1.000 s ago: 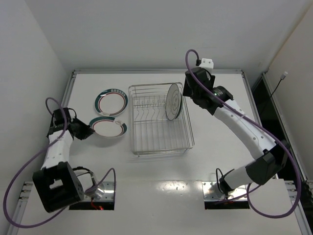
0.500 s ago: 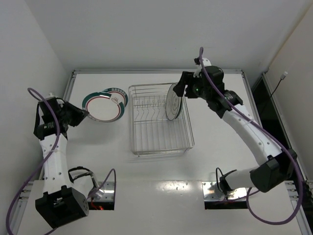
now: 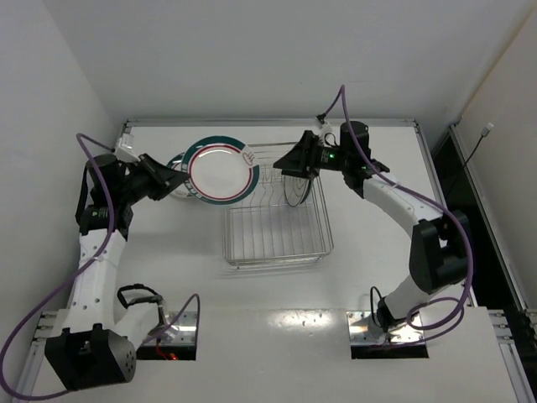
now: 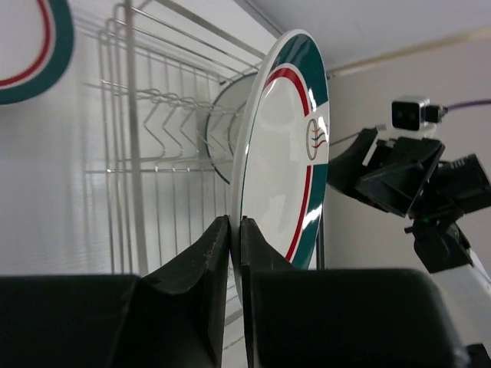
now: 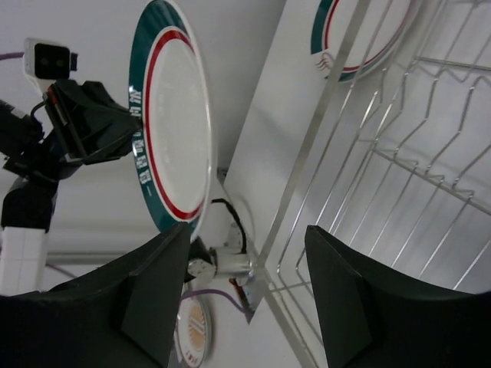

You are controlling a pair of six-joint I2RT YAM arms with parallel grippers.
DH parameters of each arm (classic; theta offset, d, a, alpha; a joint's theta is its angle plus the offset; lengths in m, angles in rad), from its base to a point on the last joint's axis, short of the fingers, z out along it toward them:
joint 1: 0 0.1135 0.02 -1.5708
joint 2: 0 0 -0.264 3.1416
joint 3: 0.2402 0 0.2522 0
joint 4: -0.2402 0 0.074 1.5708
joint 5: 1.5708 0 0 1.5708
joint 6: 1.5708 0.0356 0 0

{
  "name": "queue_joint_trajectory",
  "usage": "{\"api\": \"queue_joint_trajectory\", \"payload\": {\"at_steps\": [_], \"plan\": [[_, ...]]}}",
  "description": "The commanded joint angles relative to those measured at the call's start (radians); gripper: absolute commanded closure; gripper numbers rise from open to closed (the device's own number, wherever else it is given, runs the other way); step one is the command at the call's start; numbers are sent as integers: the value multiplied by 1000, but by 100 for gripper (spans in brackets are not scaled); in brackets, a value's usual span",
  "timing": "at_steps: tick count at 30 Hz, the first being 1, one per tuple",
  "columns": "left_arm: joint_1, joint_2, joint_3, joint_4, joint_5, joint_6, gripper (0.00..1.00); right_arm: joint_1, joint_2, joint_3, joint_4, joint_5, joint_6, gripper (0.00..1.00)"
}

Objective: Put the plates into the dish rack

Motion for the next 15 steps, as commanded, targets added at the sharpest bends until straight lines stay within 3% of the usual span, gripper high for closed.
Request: {"api": "queue_joint_trajectory", "payload": {"at_steps": [1, 7, 10, 12, 14, 15], "plan": [[-79, -17, 9, 125, 16, -63, 94, 16, -10, 17, 155, -97, 55, 42], [-219, -17, -13, 187, -56, -110, 94, 16, 12, 17, 155, -97, 55, 43], [-274, -8, -13, 210, -70, -132, 94, 25, 24, 17, 144, -106, 43, 52], [-294, -8, -13, 220, -94, -132, 94, 25, 24, 17, 144, -116, 43, 82], [-307, -8, 12, 196, -125, -111, 91, 25, 24, 17, 144, -125, 43, 98], [-307, 3, 12, 178, -125, -95, 89, 14, 13, 17, 134, -104, 43, 99]]}}
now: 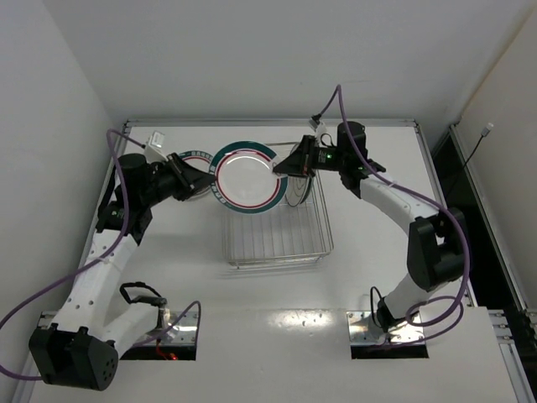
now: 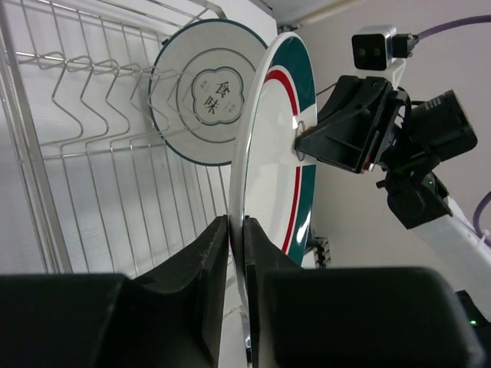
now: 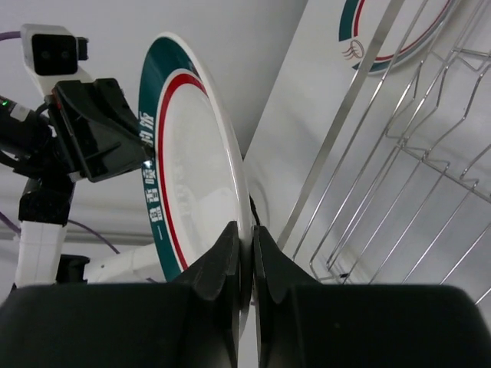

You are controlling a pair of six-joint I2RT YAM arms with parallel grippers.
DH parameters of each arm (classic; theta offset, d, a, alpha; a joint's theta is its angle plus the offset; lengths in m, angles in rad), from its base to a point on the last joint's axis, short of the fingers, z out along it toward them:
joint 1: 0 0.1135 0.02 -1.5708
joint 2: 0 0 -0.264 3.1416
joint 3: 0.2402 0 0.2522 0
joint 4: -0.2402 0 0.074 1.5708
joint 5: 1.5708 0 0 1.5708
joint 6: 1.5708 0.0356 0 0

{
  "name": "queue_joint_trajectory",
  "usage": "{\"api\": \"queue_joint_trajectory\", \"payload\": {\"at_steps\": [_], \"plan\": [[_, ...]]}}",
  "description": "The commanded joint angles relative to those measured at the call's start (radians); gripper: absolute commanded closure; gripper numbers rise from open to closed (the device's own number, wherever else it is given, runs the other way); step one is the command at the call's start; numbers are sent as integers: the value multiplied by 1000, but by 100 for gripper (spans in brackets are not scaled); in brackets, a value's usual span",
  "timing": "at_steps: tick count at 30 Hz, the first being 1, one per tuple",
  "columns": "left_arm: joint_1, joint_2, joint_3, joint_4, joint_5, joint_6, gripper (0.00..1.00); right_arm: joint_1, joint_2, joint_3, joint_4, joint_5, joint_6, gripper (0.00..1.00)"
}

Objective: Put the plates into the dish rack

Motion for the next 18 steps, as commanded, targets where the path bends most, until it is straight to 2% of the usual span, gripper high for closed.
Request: {"api": "queue_joint_trajectory", "payload": {"at_steps": [1, 4, 7, 8, 10, 11, 13, 16, 18], "plan": [[-13, 16, 48, 25, -47, 27, 87, -4, -22, 18, 36, -2, -29, 100], [-13, 51, 103, -102, -113, 125, 76, -24, -93, 51, -113, 114, -130, 100], [-4, 82, 145, -243, -223, 229, 61, -12, -179, 141, -382, 370, -286, 100], [-4, 103, 173, -281, -307, 247, 53, 2, -197, 175, -552, 594, -319, 100], [7, 113, 188, -367, -386, 271, 43, 45, -233, 229, -647, 790, -351, 100], [21, 126, 201, -391, -445, 285, 35, 59, -254, 243, -717, 946, -351, 100], [39, 137, 214, -418, -473, 296, 27, 92, -254, 280, -770, 1067, -374, 100], [64, 146, 214, -441, -497, 314, 19, 149, -238, 341, -860, 1301, -403, 100], [73, 159, 214, -441, -510, 323, 18, 177, -195, 390, -920, 1378, -413, 100]]}}
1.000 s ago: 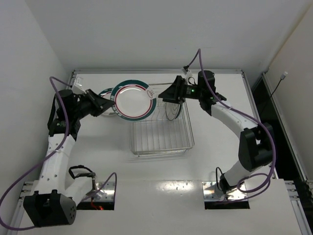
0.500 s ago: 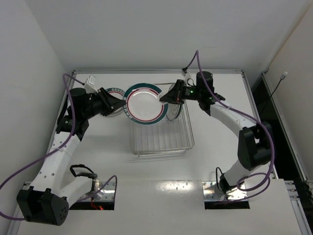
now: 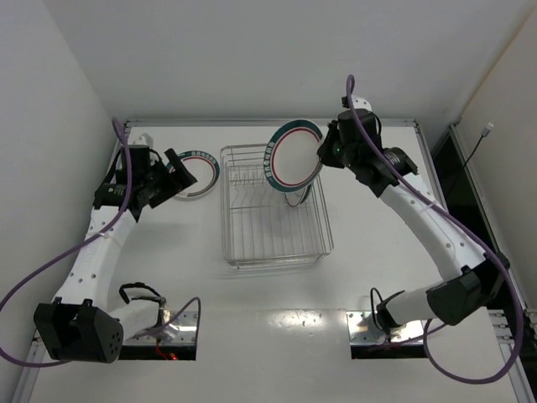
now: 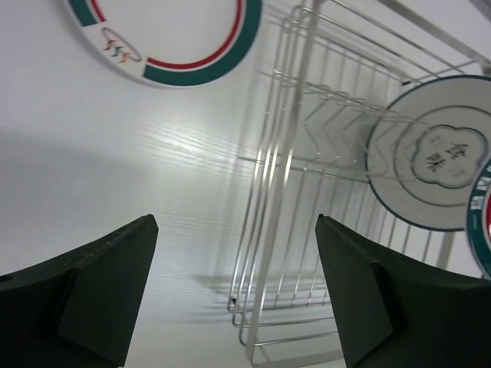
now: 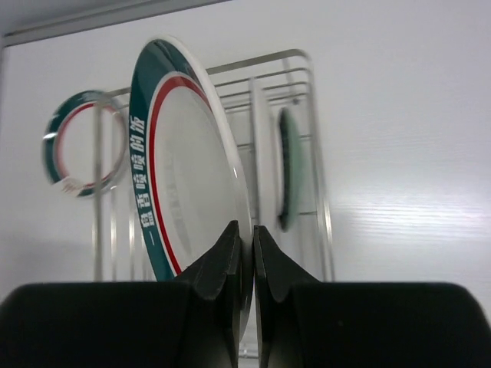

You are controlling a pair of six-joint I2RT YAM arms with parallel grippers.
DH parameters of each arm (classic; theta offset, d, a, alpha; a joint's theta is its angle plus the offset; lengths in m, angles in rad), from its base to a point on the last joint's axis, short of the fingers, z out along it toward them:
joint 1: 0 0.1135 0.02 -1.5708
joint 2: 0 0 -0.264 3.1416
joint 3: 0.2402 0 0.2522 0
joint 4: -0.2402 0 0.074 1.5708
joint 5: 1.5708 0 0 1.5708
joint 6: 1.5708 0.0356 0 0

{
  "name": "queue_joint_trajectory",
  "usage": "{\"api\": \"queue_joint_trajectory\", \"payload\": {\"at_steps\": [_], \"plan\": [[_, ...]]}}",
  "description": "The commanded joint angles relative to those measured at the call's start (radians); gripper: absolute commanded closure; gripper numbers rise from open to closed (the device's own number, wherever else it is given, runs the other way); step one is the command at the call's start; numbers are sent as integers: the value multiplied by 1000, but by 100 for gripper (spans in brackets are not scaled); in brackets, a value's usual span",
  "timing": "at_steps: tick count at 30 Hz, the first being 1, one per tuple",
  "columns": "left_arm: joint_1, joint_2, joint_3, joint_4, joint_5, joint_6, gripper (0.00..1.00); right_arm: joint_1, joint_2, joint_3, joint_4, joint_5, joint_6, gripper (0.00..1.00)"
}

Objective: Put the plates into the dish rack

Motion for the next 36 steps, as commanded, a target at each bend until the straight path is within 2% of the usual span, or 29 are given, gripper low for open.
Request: {"api": "queue_joint_trajectory", "payload": {"at_steps": [1, 5, 10, 21, 36], "plan": [[21, 16, 39, -45, -80, 47, 18, 70, 92, 140, -185, 366, -49, 100], [40, 43, 16, -64, -90, 56, 18, 148, 223, 286, -307, 523, -70, 100], [77, 62, -33, -53, -68, 76, 18, 208, 272, 336, -295, 615, -130, 100], [126, 72, -70, -35, -28, 115, 18, 230, 323, 366, -206, 650, -242, 100], [176, 99, -90, -35, -18, 151, 18, 297, 558, 520, -286, 722, -224, 100]]}}
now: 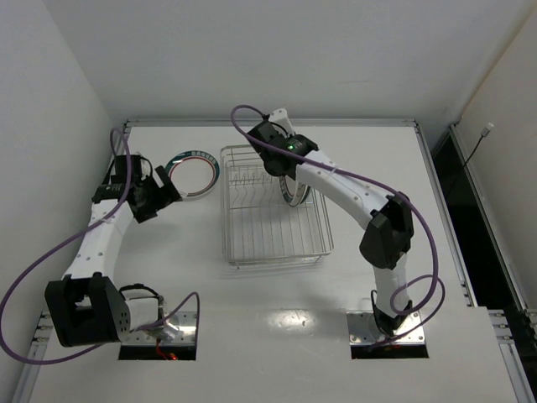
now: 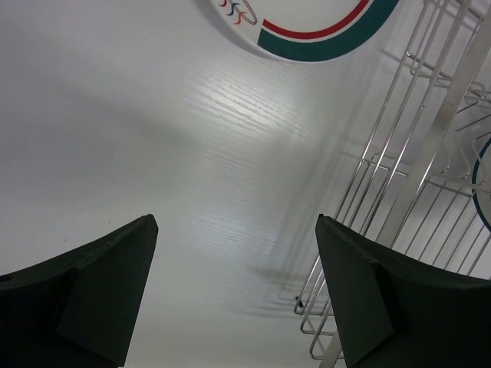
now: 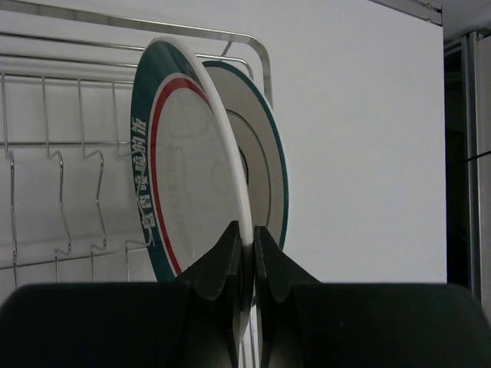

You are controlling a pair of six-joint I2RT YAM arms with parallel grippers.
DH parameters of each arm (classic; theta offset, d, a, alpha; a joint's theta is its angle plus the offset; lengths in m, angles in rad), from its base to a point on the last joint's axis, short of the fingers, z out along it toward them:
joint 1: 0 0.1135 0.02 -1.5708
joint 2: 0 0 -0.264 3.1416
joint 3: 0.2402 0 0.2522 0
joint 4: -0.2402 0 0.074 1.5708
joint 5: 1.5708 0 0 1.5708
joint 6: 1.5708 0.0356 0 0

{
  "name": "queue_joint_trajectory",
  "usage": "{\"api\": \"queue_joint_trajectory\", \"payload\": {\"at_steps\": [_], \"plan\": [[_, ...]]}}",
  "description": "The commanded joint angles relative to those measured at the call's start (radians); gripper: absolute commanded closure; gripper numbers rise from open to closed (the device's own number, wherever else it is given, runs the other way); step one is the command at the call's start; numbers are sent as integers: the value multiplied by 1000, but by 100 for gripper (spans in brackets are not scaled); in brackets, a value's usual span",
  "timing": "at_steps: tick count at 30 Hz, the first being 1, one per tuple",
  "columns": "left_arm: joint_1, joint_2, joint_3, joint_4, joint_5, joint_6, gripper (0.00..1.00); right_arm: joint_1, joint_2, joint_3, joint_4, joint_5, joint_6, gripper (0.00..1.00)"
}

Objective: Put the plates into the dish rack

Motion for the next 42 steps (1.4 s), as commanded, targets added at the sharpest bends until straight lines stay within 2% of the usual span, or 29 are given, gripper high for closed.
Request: {"api": "queue_joint_trajectory", "payload": {"at_steps": [1, 5, 13, 19, 21, 24, 27, 28, 33, 34, 38, 39, 42], "plan": [[32, 1, -10, 18, -1, 28, 18, 23, -1, 82, -18, 60, -2, 100], [41, 10, -31, 28, 10, 28, 18, 23, -1, 58, -32, -87, 53, 100], [85, 45, -63, 70, 113, 37, 18, -78, -45, 18, -35, -357, 110, 99], [128, 105, -131, 152, 269, 46, 19, -133, -59, 7, -36, -529, 100, 93], [159, 135, -171, 191, 333, 35, 20, -133, -81, 7, -36, -538, 80, 87], [188, 146, -206, 237, 358, 2, 20, -142, -91, 7, -48, -548, 55, 78], [211, 146, -218, 275, 367, -29, 20, -142, -91, 70, -104, -512, 17, 62], [211, 155, -218, 286, 376, -29, 20, -142, -91, 82, -125, -512, 8, 52], [233, 191, -192, 355, 396, -61, 20, -142, -188, 85, -113, -538, -22, 49], [243, 201, -192, 375, 422, -81, 20, -142, -212, 58, -79, -552, -22, 44], [265, 211, -261, 583, 499, -190, 27, -142, -321, -22, -16, -574, -22, 42], [265, 220, -284, 713, 513, -222, 28, -142, -340, -39, -6, -574, -22, 42], [265, 270, -327, 897, 524, -339, 30, -142, -409, -108, 27, -574, -22, 42]]}}
